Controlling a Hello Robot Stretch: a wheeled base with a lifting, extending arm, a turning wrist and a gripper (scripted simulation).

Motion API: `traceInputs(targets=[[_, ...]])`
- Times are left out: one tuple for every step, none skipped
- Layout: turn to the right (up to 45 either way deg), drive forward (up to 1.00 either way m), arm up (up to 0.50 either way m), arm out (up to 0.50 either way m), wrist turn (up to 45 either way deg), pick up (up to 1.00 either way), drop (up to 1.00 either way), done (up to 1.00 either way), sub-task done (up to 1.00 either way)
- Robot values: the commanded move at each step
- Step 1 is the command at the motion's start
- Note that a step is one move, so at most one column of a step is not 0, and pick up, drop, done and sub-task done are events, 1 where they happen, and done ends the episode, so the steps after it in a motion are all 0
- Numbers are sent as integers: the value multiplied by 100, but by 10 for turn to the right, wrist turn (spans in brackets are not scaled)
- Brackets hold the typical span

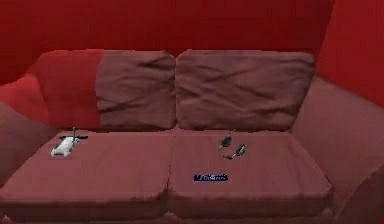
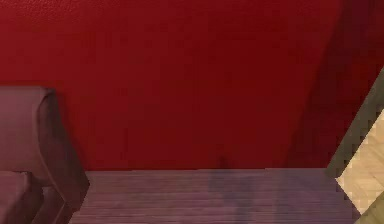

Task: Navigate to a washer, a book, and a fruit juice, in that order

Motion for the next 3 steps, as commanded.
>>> traceInputs(targets=[[0,30,0,0,0,0,0,0,0],[450,0,0,0,0,0,0,0,0],[420,0,0,0,0,0,0,0,0]])
